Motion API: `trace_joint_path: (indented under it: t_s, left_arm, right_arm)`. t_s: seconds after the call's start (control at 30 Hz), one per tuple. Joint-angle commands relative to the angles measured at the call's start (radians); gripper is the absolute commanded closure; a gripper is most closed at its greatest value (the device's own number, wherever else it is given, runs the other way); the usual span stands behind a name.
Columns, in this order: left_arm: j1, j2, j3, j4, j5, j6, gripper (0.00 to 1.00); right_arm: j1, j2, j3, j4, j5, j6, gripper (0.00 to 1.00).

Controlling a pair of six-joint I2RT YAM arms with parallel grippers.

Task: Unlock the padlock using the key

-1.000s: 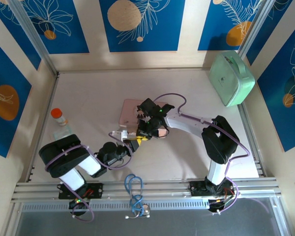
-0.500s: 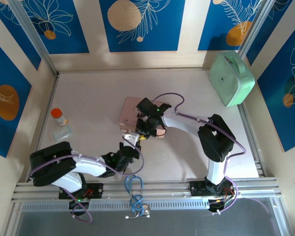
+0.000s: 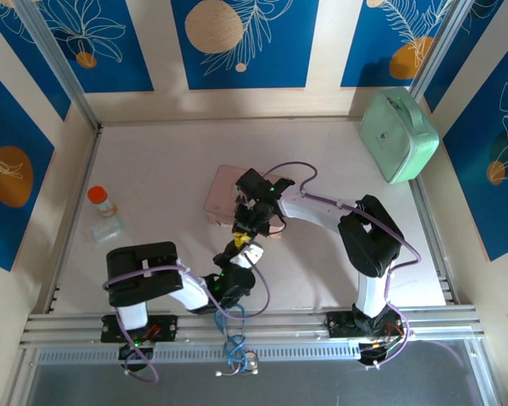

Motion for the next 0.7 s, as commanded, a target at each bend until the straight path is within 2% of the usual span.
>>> trace_joint_path:
  t_s: [0.0, 0.13, 0.37, 0.43, 0.47, 0.57, 0.67]
  left_arm:
    - [-0.029, -0.097, 0.018, -0.059, 0.116, -0.009, 1.00]
    - [-0.041, -0.221, -0.030, -0.279, 0.155, -0.167, 1.00]
    - [-0.040, -0.275, -0.063, -0.341, 0.194, -0.241, 1.00]
    - [-0.039, -0.304, -0.033, -0.434, 0.205, -0.294, 0.99]
    - [-0.042, -0.330, -0.005, -0.529, 0.188, -0.345, 0.78]
    - [-0.046, -0.449, 0.066, -0.856, 0.135, -0.577, 0.01]
    - [-0.046, -0.632, 0.088, -1.084, 0.159, -0.729, 0.00]
  right_arm:
    - [0.079, 0.052, -0.054, -0.046, -0.333, 0.119, 1.00]
    - [0.127, 0.095, -0.088, 0.015, -0.370, 0.152, 1.00]
    - [0.104, 0.049, -0.064, -0.028, -0.275, 0.135, 1.00]
    - [0.097, 0.037, -0.058, -0.047, -0.254, 0.127, 1.00]
    - [0.092, 0.033, -0.062, -0.049, -0.247, 0.126, 1.00]
    - [0.083, 0.032, -0.079, -0.058, -0.219, 0.105, 1.00]
    - [0.090, 0.029, -0.096, -0.056, -0.160, 0.075, 1.00]
